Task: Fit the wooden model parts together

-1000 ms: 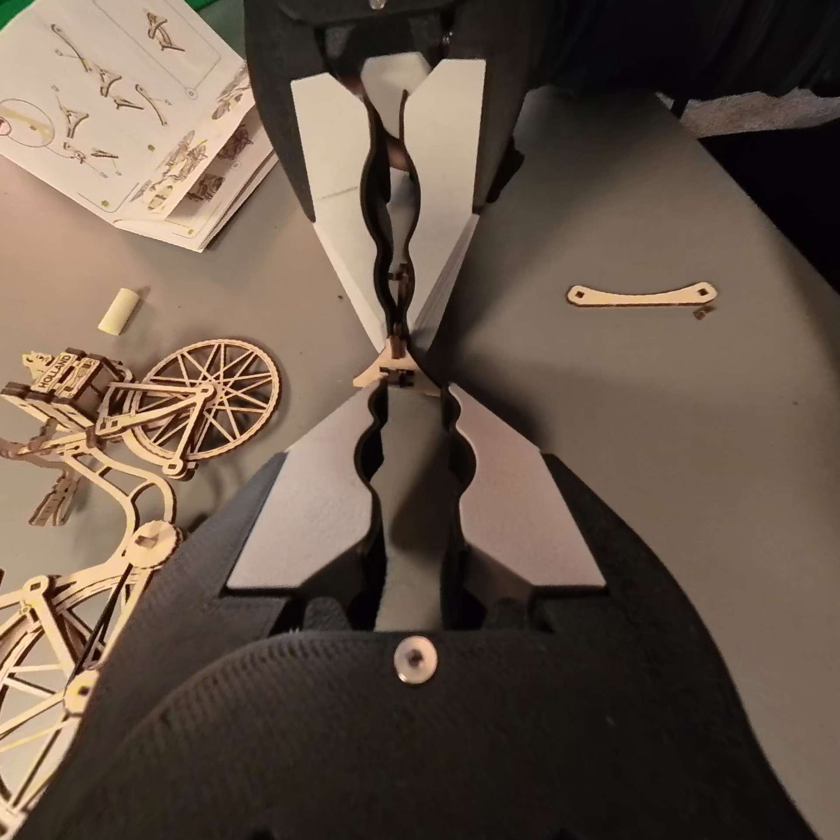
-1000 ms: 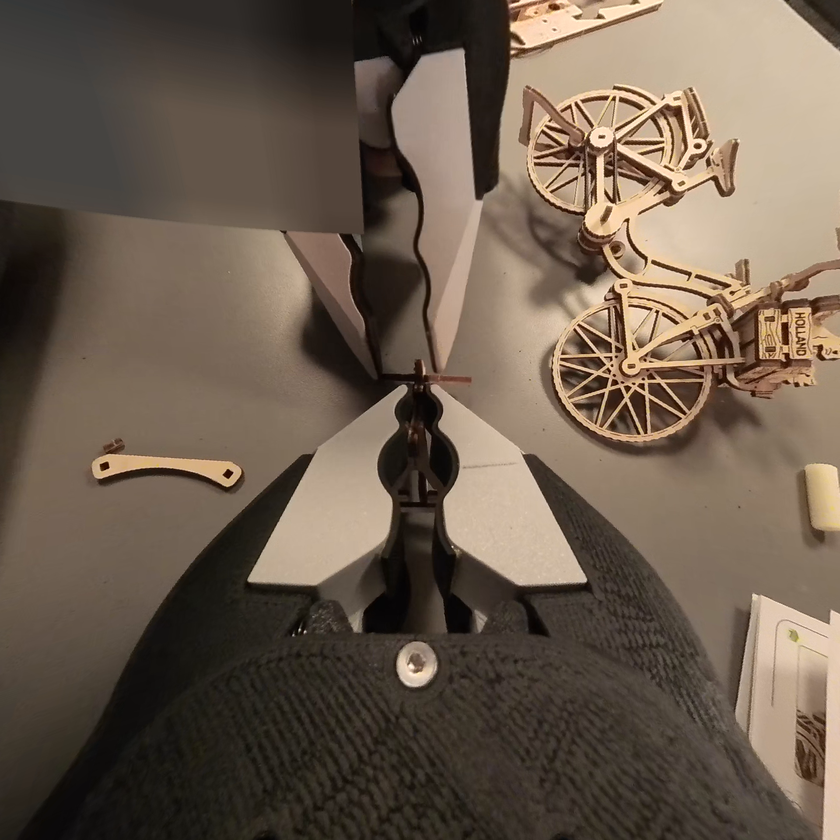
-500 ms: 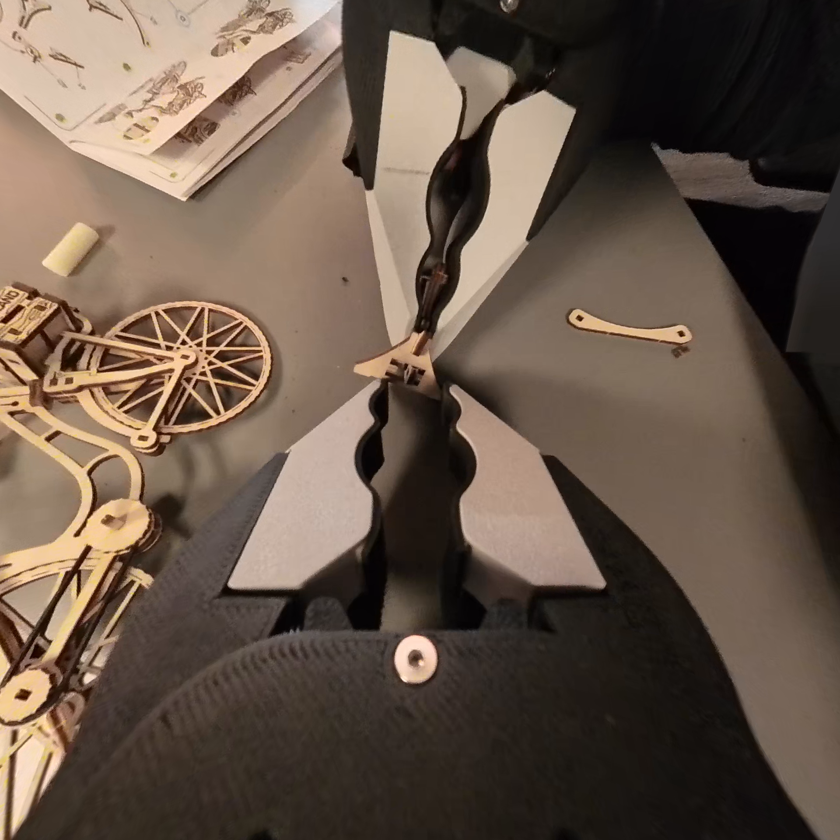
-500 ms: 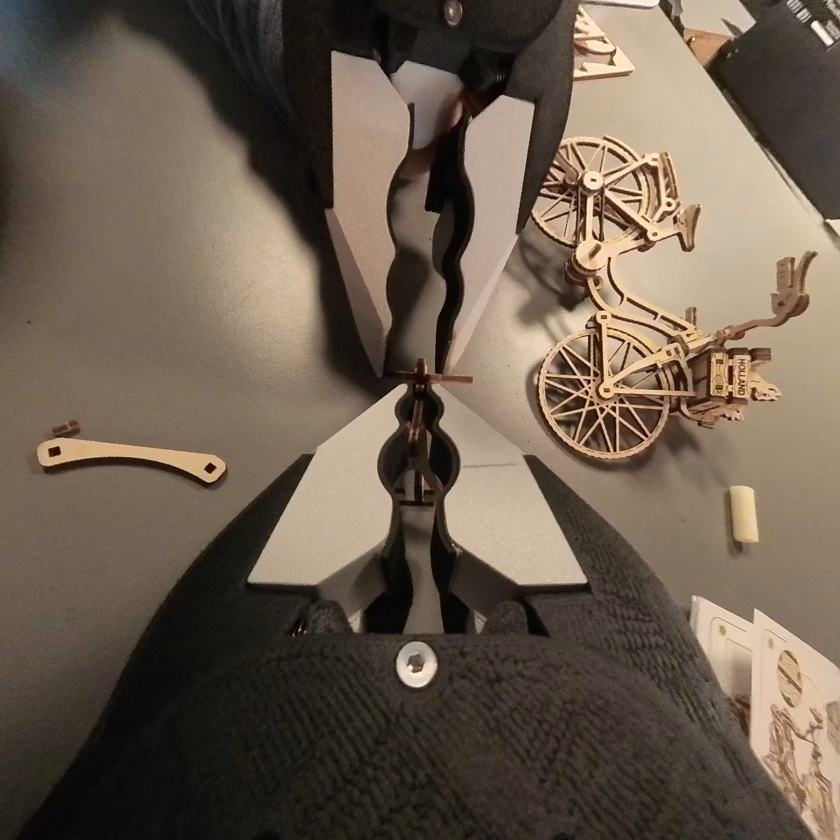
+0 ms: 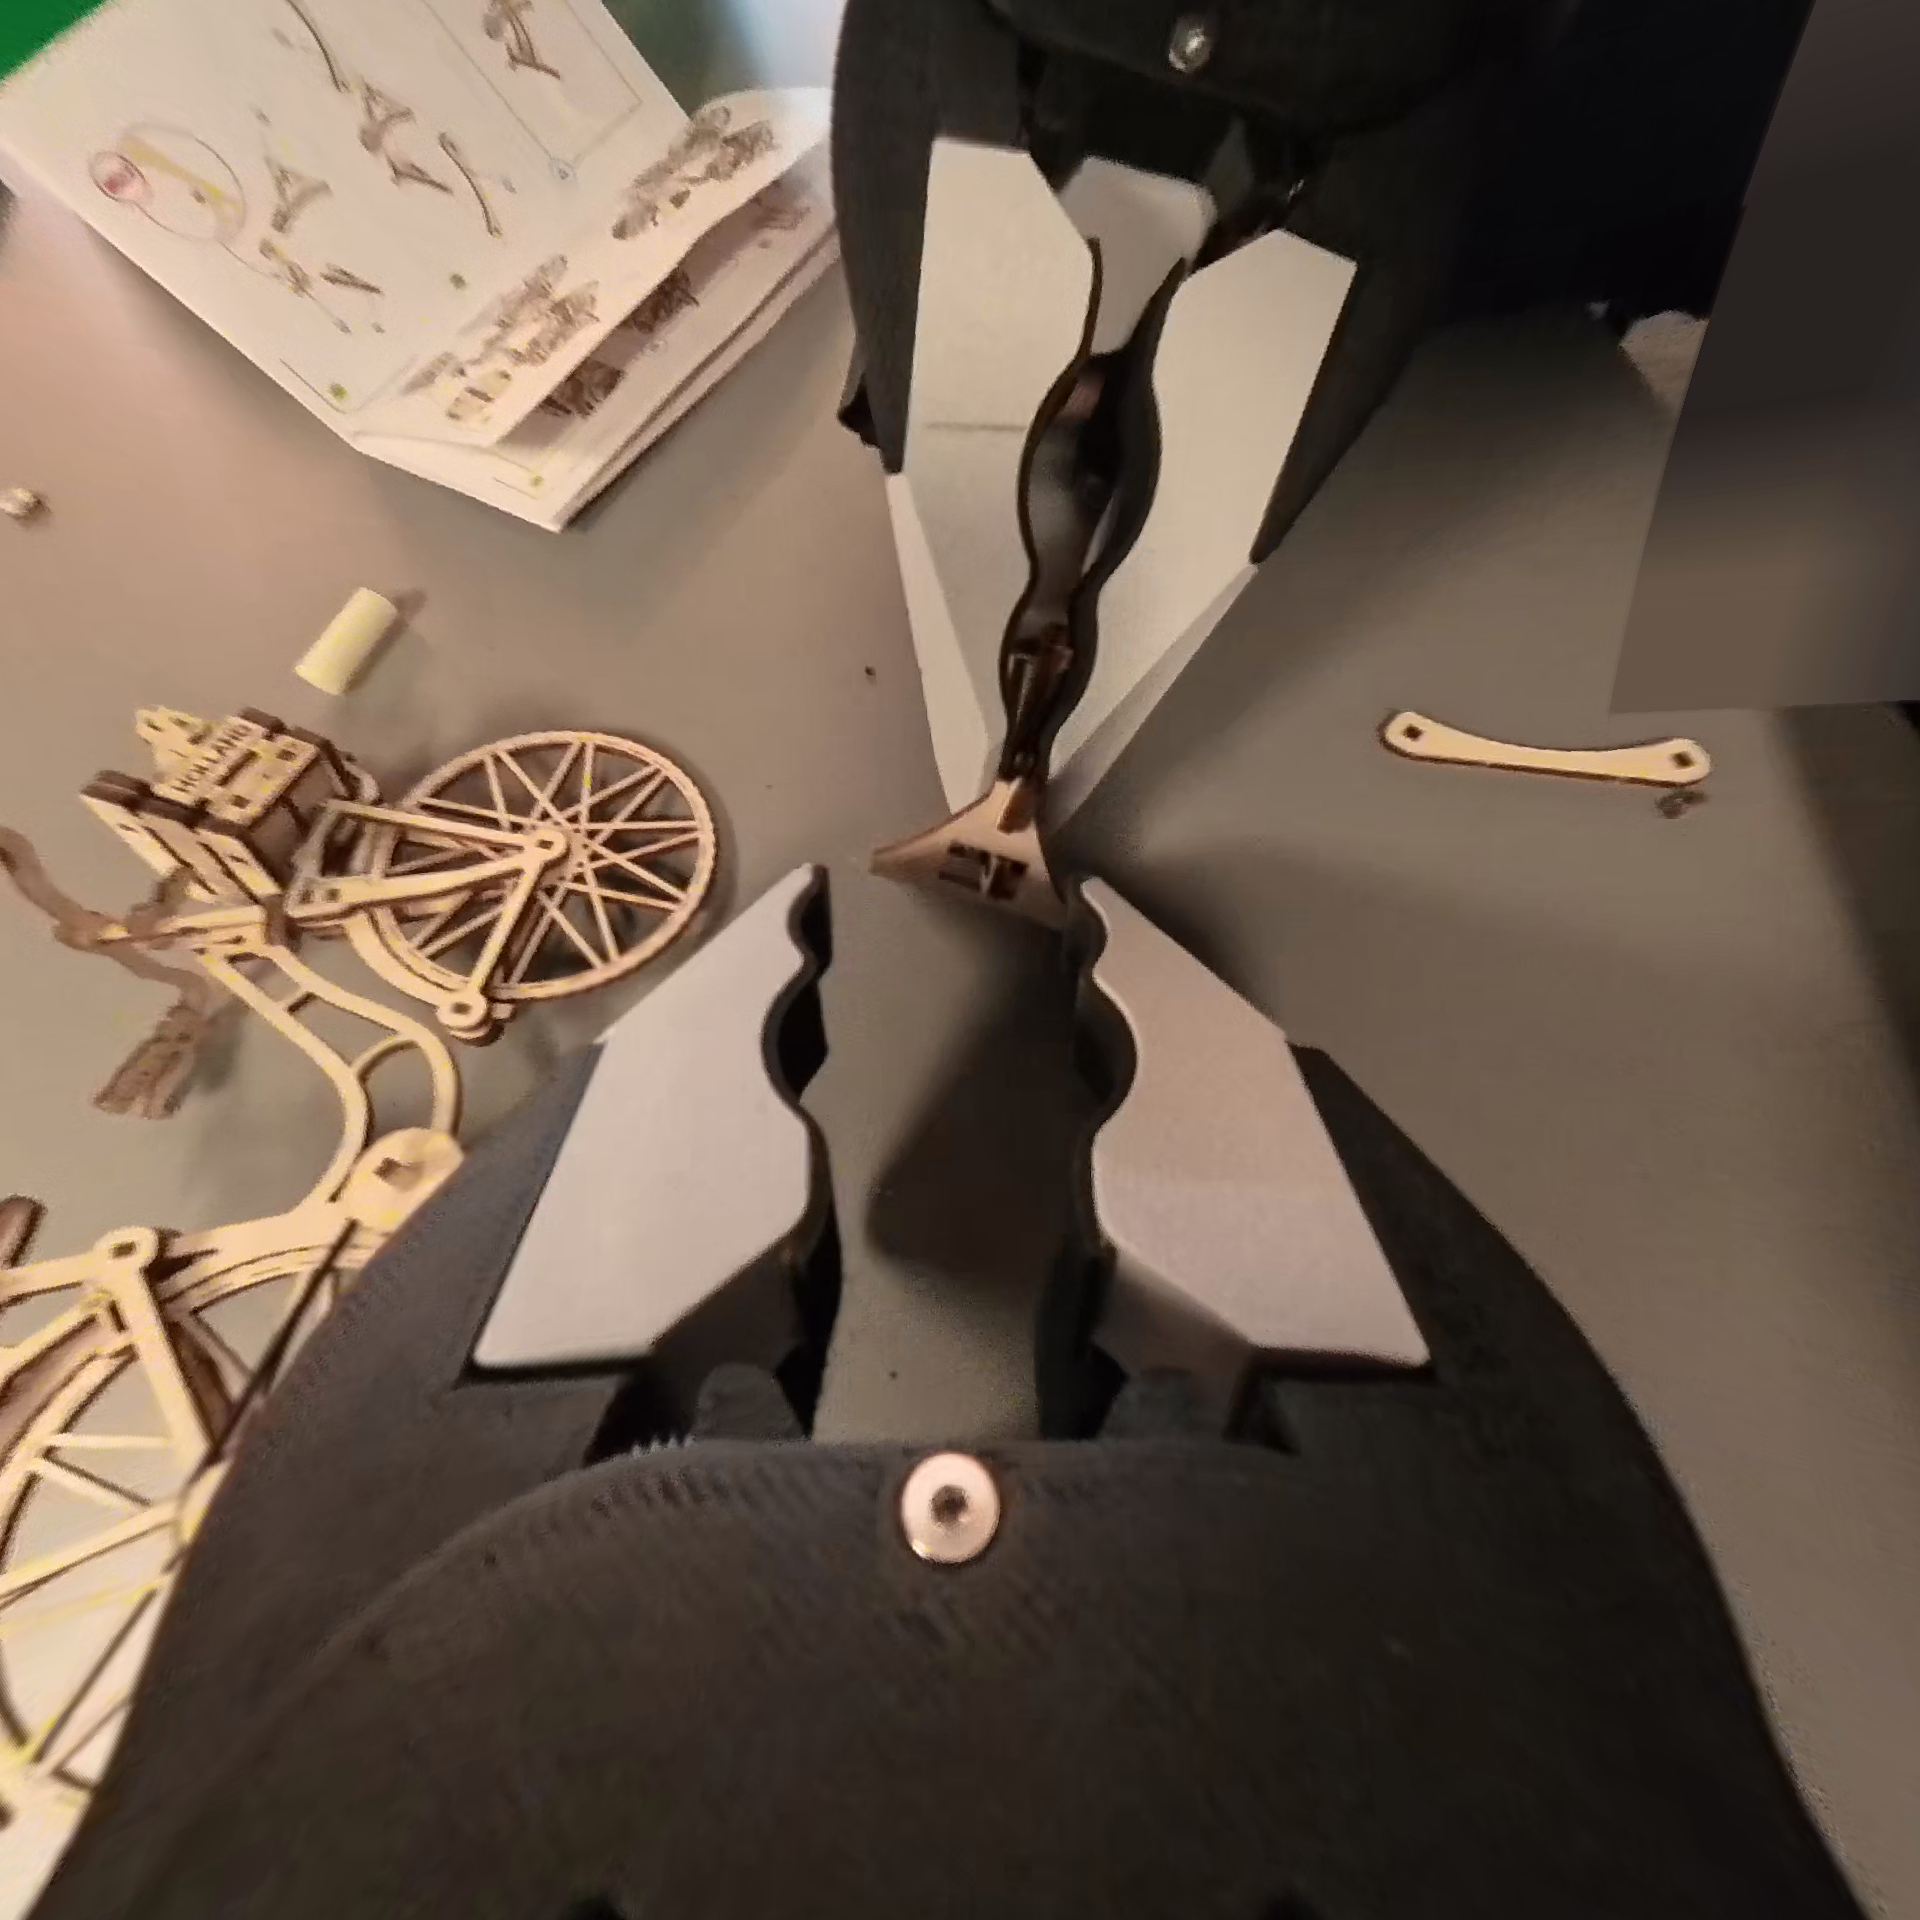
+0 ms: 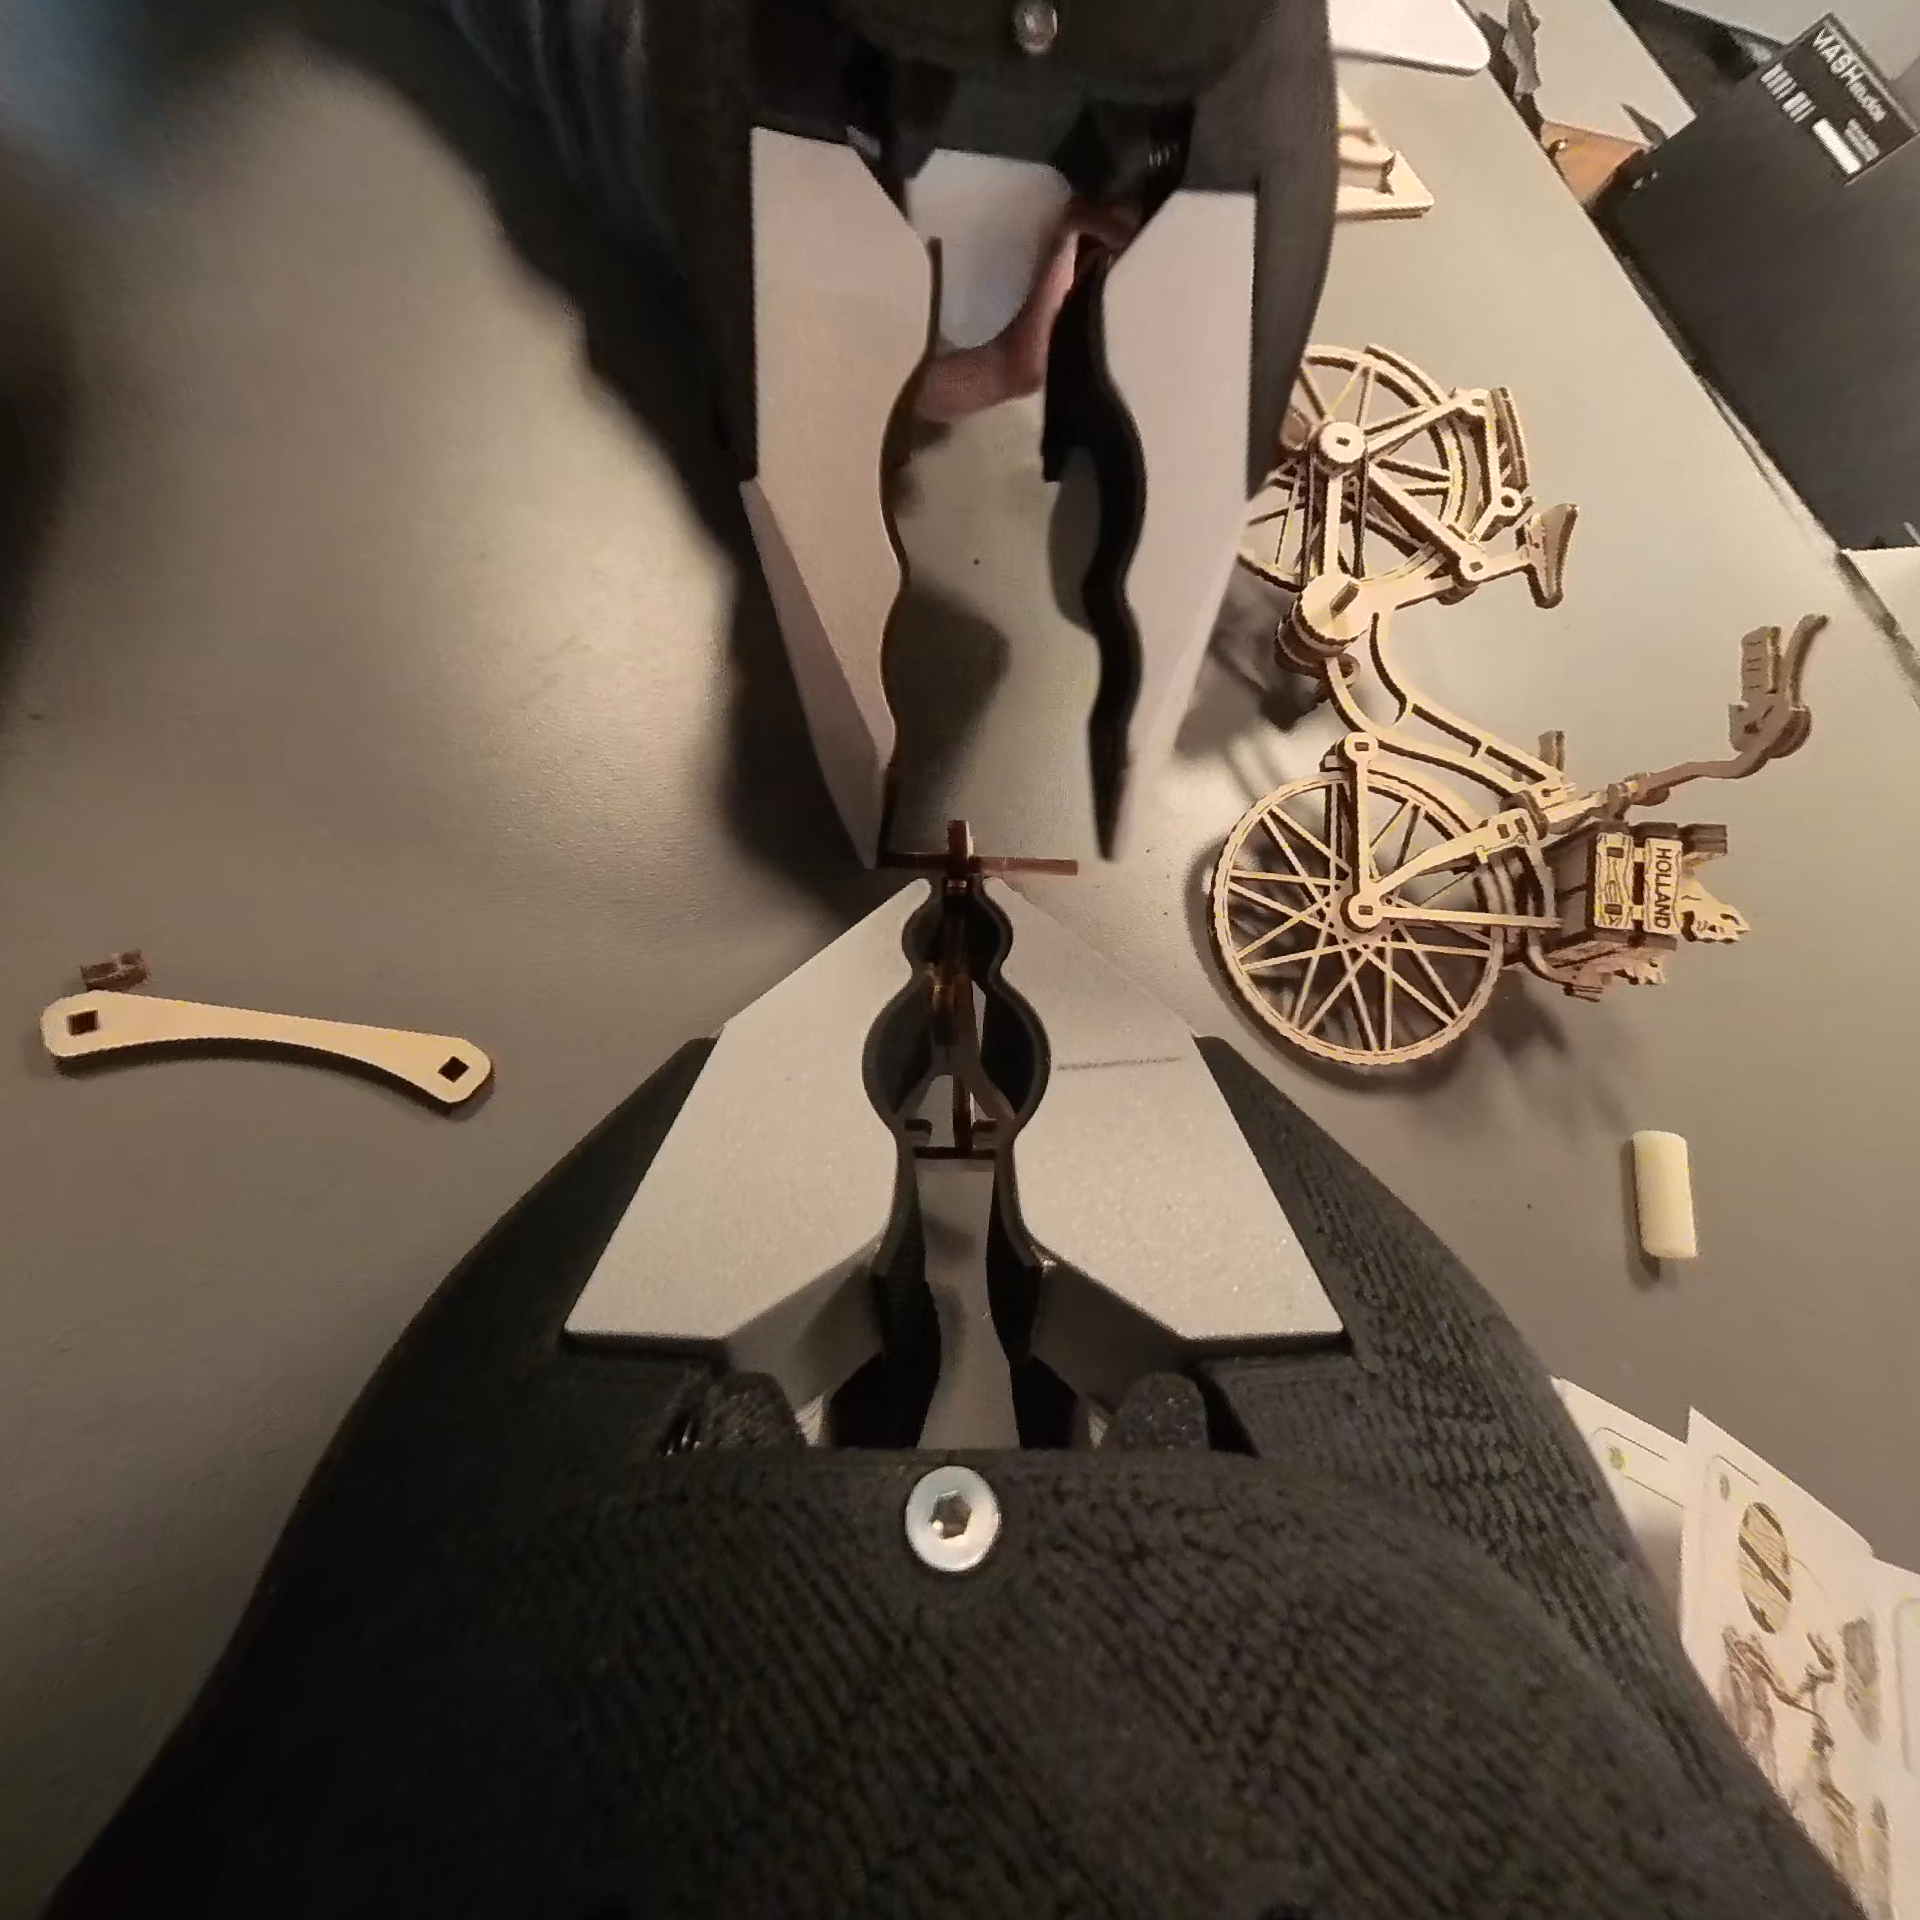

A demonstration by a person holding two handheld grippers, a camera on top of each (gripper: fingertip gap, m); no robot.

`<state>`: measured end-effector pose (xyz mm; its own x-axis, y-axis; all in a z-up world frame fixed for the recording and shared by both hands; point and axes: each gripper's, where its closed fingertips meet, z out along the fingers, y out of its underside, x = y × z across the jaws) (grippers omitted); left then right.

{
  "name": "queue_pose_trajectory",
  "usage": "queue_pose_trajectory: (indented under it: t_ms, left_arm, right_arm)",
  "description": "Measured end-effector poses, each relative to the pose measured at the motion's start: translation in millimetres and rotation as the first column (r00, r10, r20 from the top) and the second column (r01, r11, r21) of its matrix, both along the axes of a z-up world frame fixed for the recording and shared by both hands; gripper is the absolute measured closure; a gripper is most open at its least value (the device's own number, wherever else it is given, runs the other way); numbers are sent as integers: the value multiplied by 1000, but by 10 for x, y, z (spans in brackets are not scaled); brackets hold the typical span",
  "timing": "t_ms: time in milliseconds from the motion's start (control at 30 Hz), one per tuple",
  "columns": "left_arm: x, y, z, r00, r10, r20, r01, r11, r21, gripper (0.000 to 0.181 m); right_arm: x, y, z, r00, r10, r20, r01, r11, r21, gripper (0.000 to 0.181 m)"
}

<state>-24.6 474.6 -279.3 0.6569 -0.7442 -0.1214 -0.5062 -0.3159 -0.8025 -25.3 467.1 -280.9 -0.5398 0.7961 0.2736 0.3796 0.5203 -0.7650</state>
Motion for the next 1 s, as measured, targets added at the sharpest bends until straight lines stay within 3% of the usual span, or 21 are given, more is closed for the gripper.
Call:
queue_pose_trajectory:
  t_ms: [133, 333, 733, 1000]
  left_arm:
    - [50, -37, -5, 992, -109, -56, 112, 992, 56, 127]
    - [63, -52, -62, 980, -194, -36, 193, 981, -23, 143]
    - [68, -42, -93, 990, -141, 4, 141, 986, -94, 150]
    - [53, -37, -85, 991, -132, 7, 132, 987, -89, 150]
  right_arm:
    - [-4, 0, -11, 999, 5, 47, -2, 998, -60, 181]
    - [-16, -29, -31, 992, 39, 117, -22, 989, -144, 181]
    - [-28, 0, -75, 993, 46, 105, -39, 997, -68, 180]
    - [-52, -5, -76, 986, 36, 164, -8, 986, -164, 180]
